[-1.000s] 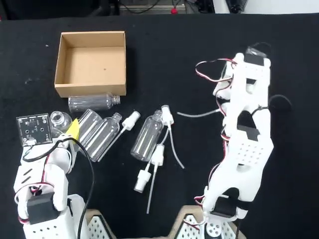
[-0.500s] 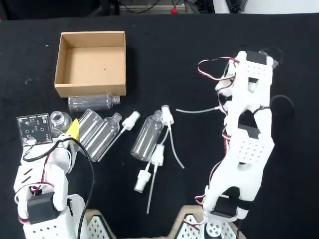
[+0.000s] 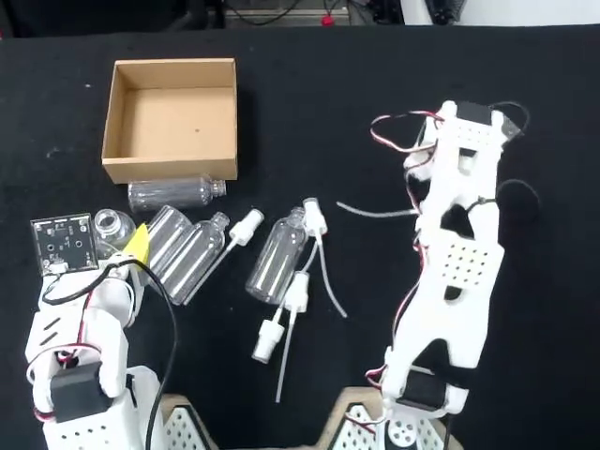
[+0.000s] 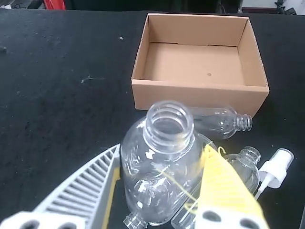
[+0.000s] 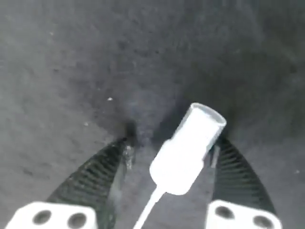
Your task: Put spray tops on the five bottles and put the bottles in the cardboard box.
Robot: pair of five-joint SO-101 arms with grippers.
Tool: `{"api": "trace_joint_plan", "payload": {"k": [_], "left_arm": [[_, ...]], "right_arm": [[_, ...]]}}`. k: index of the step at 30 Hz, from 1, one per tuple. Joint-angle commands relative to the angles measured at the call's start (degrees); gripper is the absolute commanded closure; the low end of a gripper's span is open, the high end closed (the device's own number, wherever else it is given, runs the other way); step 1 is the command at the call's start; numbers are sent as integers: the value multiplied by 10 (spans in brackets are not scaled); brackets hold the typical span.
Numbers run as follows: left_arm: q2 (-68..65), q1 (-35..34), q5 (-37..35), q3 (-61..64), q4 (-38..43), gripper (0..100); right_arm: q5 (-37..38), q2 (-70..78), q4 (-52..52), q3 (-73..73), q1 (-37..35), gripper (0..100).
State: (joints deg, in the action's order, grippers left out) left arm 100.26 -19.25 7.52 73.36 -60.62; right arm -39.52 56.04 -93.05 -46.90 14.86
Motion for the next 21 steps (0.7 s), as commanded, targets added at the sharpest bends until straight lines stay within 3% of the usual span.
{"api": "trace_joint_plan", "payload": {"k": [1, 8, 11, 16, 21], "left_arm": [[4, -3, 5, -16, 11, 784], [4, -6, 5, -16, 11, 784], [4, -7, 5, -16, 11, 784], [4, -5, 5, -16, 11, 784], [4, -7, 5, -16, 12, 784]], "right_arm": [[55, 3, -25, -59, 10, 879], [211, 5, -40, -145, 9, 914], [341, 5, -43, -149, -10, 914], [649, 0, -81, -115, -63, 917], [731, -10, -78, -56, -73, 913]]}}
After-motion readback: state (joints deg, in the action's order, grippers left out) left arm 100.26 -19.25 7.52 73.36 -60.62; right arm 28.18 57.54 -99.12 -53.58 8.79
